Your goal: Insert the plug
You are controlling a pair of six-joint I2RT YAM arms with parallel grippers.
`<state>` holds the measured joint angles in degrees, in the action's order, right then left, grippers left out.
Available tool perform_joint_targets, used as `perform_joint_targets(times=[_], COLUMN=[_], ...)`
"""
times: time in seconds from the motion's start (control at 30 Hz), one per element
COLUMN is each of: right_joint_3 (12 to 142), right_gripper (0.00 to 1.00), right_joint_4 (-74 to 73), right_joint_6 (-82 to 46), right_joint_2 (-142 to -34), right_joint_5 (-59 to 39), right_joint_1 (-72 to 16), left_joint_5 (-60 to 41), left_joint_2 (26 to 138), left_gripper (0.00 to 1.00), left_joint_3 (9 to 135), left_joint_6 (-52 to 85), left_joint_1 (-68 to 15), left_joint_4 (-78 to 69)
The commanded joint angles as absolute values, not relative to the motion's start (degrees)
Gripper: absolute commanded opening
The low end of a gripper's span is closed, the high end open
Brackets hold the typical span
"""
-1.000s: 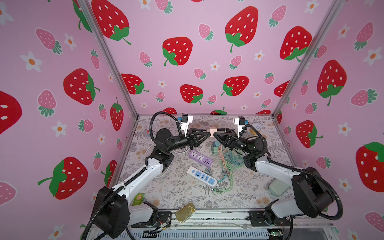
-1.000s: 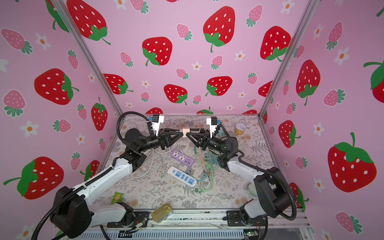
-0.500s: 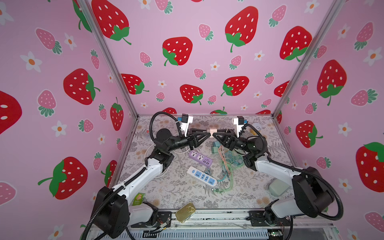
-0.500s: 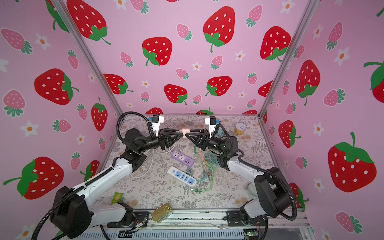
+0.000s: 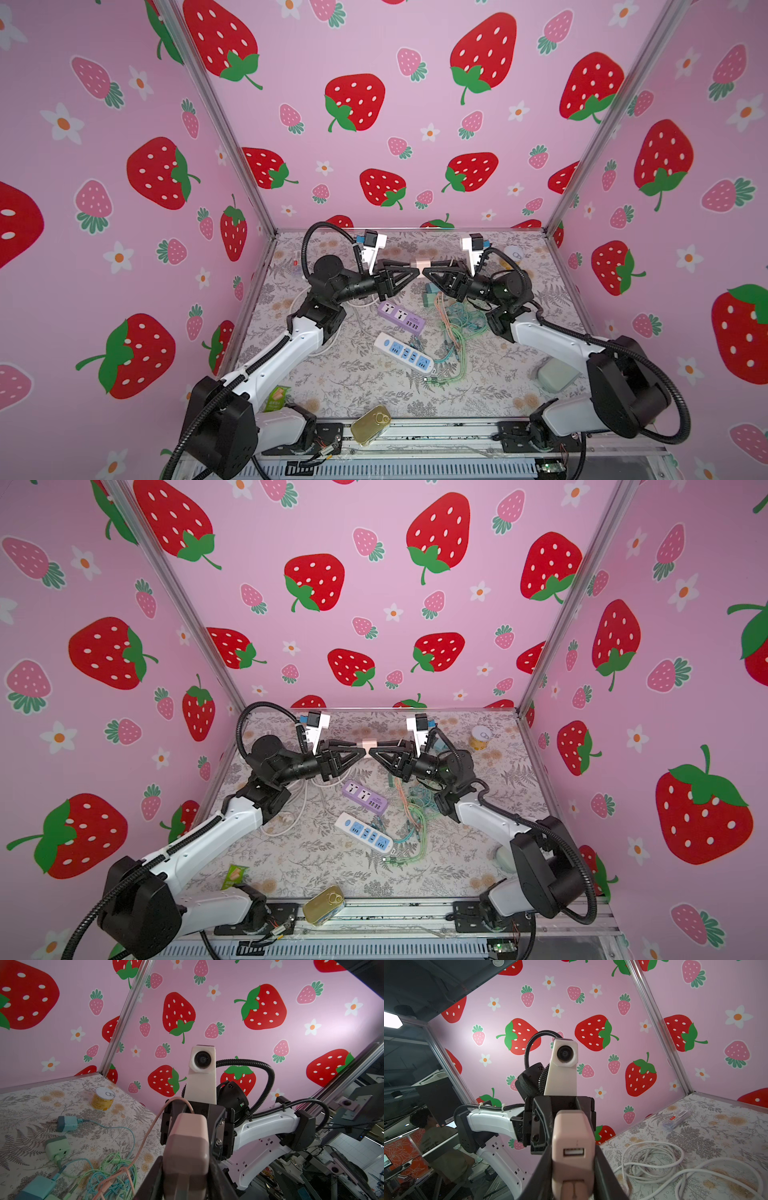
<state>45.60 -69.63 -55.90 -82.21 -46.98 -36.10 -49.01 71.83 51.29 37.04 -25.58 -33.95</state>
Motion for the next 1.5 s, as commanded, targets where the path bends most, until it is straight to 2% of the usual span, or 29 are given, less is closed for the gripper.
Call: perform_joint_targets(times=[0.0, 0.17, 0.3, 0.63, 0.9, 1.3, 1.47], right_joint_3=[47.7, 48.5, 50.5, 58.6, 64.6, 70.4, 71.9], right_gripper=[0.06, 0.05, 0.05, 0.05, 0.05, 0.05, 0.05], right_joint_4=[-66.9, -62.0, -55.5, -32.3, -22.5, -11.5, -10.9], right_joint_6=[-52.0, -49.4, -45.7, -31.6, -27.3, -23.1, -23.2], right_joint_2=[-78.9, -77.0, -75.7, -71.2, -69.7, -66.7, -66.2], right_joint_5=[-46.1, -46.2, -46.1, -43.2, -42.9, -42.5, -43.6], right_joint_1=[-35.8, -34.4, -33.6, -31.9, -30.2, -26.7, -26.1], left_joint_5=[-49.3, -48.8, -47.8, -44.2, -37.1, -40.3, -44.1], left_joint_2=[71.2, 69.5, 67.5, 60.0, 55.4, 60.5, 64.7], left_gripper=[0.45, 0.63, 0.72, 0.76, 0.78, 0.76, 0.76], left_joint_3=[52.8, 51.2, 49.5, 44.9, 43.6, 42.6, 43.8], left_joint_6=[37.3, 37.1, 36.9, 32.8, 28.1, 27.7, 26.1], left_joint_1=[-24.7, -23.8, -23.1, -20.8, -19.2, -19.4, -22.4], left_joint_4=[-32.4, -32.0, -31.6, -23.8, -13.8, -13.7, -14.4])
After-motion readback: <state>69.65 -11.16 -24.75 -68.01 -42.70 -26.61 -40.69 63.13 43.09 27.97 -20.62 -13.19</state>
